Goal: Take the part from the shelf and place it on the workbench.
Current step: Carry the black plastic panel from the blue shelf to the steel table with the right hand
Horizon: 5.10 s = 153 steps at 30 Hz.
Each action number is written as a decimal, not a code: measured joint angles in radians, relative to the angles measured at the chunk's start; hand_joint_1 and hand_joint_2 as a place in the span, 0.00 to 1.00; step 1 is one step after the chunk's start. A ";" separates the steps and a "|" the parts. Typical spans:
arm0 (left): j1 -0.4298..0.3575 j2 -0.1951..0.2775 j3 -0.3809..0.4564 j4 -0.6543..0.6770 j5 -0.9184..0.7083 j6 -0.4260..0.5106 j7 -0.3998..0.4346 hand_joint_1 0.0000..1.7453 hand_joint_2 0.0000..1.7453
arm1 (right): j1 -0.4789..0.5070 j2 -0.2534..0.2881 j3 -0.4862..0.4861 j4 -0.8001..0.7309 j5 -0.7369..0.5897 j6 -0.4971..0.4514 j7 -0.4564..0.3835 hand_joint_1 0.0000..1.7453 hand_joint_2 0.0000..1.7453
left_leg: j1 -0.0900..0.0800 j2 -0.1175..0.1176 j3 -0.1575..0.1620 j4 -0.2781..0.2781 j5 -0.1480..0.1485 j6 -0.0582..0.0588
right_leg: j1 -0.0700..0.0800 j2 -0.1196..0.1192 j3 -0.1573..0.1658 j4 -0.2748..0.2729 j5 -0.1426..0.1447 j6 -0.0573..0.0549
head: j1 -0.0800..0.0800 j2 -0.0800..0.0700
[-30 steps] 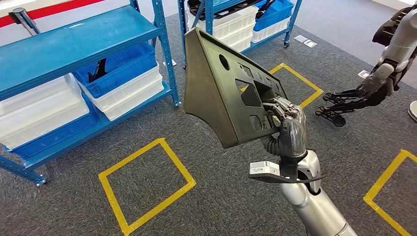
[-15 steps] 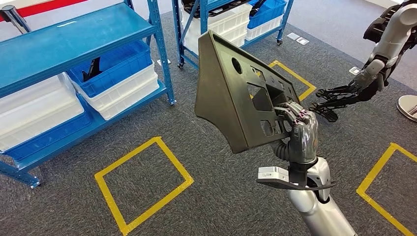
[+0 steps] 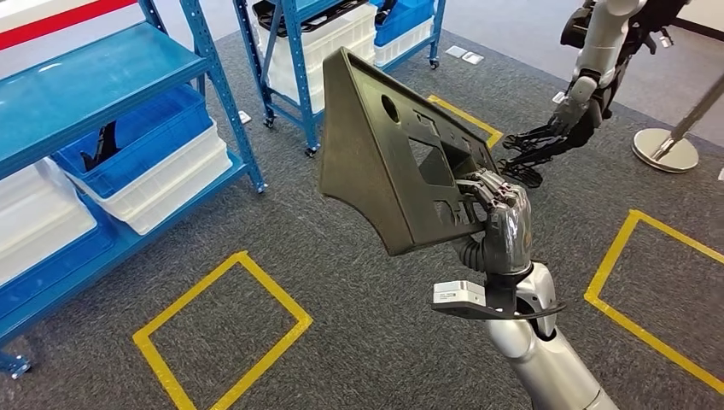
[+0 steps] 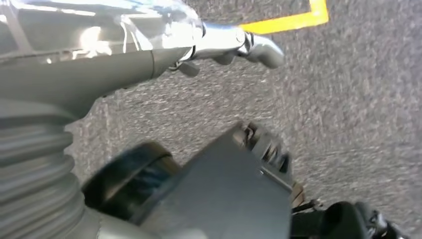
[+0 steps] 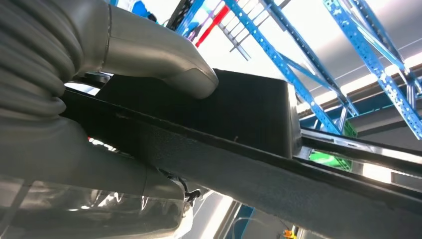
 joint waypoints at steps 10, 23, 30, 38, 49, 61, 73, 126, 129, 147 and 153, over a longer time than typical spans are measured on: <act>-0.001 0.000 0.000 0.000 -0.002 0.000 0.003 0.00 1.00 | -0.005 0.001 -0.001 0.000 -0.004 0.003 0.002 1.00 1.00 | 0.002 0.038 0.016 -0.055 0.016 0.028 | -0.005 -0.030 -0.138 0.260 -0.119 0.035 | 0.039 0.000; -0.011 0.002 0.000 0.000 -0.005 -0.006 0.007 0.00 1.00 | -0.012 0.001 -0.001 0.001 -0.007 0.012 0.000 1.00 1.00 | 0.003 0.042 -0.035 0.084 -0.077 -0.012 | -0.010 -0.051 -0.012 0.000 0.002 0.000 | 0.022 0.000; -0.011 0.003 0.000 0.000 -0.007 -0.007 0.010 0.00 1.00 | -0.013 0.001 0.000 0.001 -0.006 0.013 -0.001 1.00 1.00 | 0.002 0.004 -0.021 0.031 -0.007 -0.001 | -0.004 -0.006 -0.006 0.003 -0.001 -0.001 | -0.001 0.000; -0.013 0.002 0.000 0.000 -0.007 -0.008 0.011 0.00 1.00 | -0.013 0.001 -0.001 0.000 -0.005 0.011 -0.003 1.00 1.00 | 0.003 0.014 0.013 -0.056 0.021 0.027 | -0.004 -0.015 -0.065 0.103 -0.056 0.035 | 0.016 0.000; -0.013 0.000 0.000 0.000 -0.006 -0.008 0.010 0.00 1.00 | -0.011 0.001 -0.001 0.001 -0.005 0.011 -0.003 1.00 1.00 | 0.000 0.074 0.018 -0.053 0.010 -0.004 | -0.007 -0.068 -0.015 0.006 -0.003 0.031 | 0.049 0.000; -0.012 0.000 0.000 0.000 -0.004 -0.008 0.007 0.00 1.00 | -0.011 0.003 0.000 0.000 -0.001 0.011 -0.001 1.00 1.00 | 0.001 0.008 -0.018 0.019 -0.001 -0.001 | -0.003 -0.006 -0.007 0.004 -0.002 -0.002 | 0.000 0.000; -0.011 -0.003 0.000 0.000 -0.004 0.003 0.010 0.00 1.00 | -0.003 0.003 -0.002 0.000 0.003 0.011 0.007 1.00 1.00 | 0.001 0.048 0.015 -0.062 0.024 0.029 | -0.009 -0.033 -0.140 0.265 -0.108 0.038 | 0.042 0.000; -0.011 0.000 0.000 0.000 -0.001 0.011 0.040 0.00 1.00 | 0.007 0.006 -0.018 0.001 -0.026 0.019 0.008 1.00 1.00 | 0.002 -0.052 0.008 -0.044 0.011 -0.001 | -0.021 0.059 -0.015 0.005 -0.009 0.033 | -0.002 0.000; -0.013 0.004 0.000 -0.001 0.006 0.014 0.033 0.00 1.00 | 0.021 0.008 -0.022 0.000 -0.025 0.010 0.002 1.00 1.00 | 0.004 -0.017 0.016 -0.058 0.017 0.015 | -0.017 0.026 -0.042 0.050 -0.036 0.045 | 0.006 0.000; -0.010 -0.004 0.002 0.000 0.053 0.028 0.003 0.00 1.00 | 0.098 0.009 -0.044 -0.050 -0.006 -0.037 -0.025 1.00 1.00 | 0.001 0.036 -0.063 0.169 -0.125 -0.013 | -0.010 -0.033 -0.014 0.003 -0.006 0.003 | 0.013 0.000; -0.003 -0.012 0.006 0.001 0.052 0.026 0.001 0.00 1.00 | 0.130 0.008 -0.051 -0.059 -0.005 -0.046 -0.024 1.00 1.00 | 0.008 -0.028 0.003 0.015 -0.021 -0.008 | -0.010 0.033 -0.013 0.006 -0.005 0.009 | -0.002 0.000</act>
